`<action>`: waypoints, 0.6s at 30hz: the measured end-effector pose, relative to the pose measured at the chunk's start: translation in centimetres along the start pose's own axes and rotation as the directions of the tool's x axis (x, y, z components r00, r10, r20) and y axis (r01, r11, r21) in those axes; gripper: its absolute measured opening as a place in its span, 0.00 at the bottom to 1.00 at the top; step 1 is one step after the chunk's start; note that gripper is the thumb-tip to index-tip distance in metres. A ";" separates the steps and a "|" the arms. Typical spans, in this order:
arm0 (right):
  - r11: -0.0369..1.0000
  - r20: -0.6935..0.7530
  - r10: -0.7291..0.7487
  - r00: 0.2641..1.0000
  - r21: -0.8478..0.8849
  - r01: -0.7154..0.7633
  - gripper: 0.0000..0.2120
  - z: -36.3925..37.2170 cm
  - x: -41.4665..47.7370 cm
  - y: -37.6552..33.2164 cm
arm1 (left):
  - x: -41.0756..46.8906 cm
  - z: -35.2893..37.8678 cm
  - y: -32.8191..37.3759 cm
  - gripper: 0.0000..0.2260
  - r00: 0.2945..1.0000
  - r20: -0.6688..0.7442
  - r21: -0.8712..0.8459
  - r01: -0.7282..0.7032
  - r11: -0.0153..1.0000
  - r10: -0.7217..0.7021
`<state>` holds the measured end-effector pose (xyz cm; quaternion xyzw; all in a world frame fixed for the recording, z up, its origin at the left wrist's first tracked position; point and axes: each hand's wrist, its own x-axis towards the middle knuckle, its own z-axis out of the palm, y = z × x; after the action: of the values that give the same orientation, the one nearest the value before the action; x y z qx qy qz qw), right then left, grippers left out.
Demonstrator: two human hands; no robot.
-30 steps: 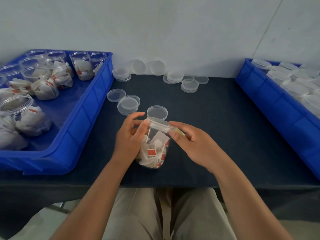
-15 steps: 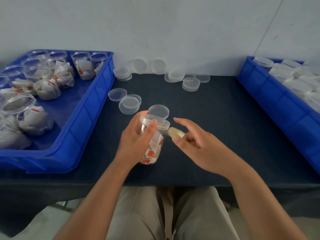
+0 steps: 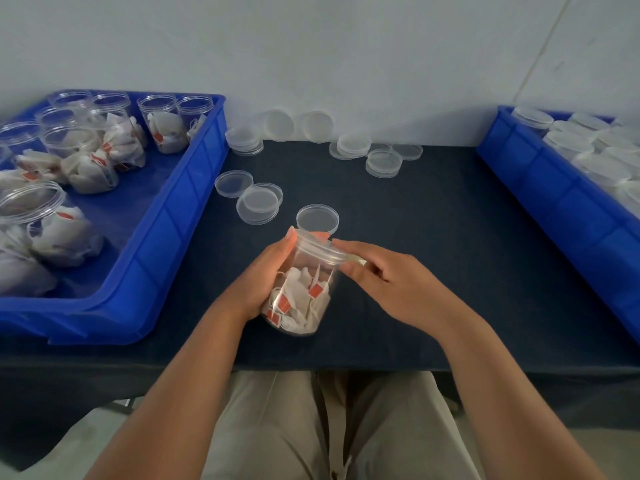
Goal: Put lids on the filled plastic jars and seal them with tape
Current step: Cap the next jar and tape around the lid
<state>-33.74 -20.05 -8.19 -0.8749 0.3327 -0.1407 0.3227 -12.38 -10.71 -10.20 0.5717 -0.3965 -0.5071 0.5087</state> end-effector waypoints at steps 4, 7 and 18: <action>0.998 -0.066 0.036 0.997 -0.054 -0.040 0.25 0.3 -0.6 0.0 | 0.4 0.2 0.0 0.18 0.984 -0.094 0.272 -0.118 0.955 0.149; 0.995 -0.118 0.067 0.991 -0.066 -0.075 0.22 0.5 -1.4 -0.5 | -0.3 0.8 0.0 0.11 0.869 -0.326 0.522 -0.163 0.837 0.372; 0.991 -0.080 0.130 0.988 -0.017 -0.131 0.32 1.5 -1.6 -1.5 | -0.6 3.1 -0.4 0.25 0.847 -0.421 0.538 -0.054 0.841 0.324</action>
<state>-33.53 -17.44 -8.40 -0.8484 0.4033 -0.1502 0.3082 -15.53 -10.61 -10.36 0.7518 -0.4272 -0.1659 0.4740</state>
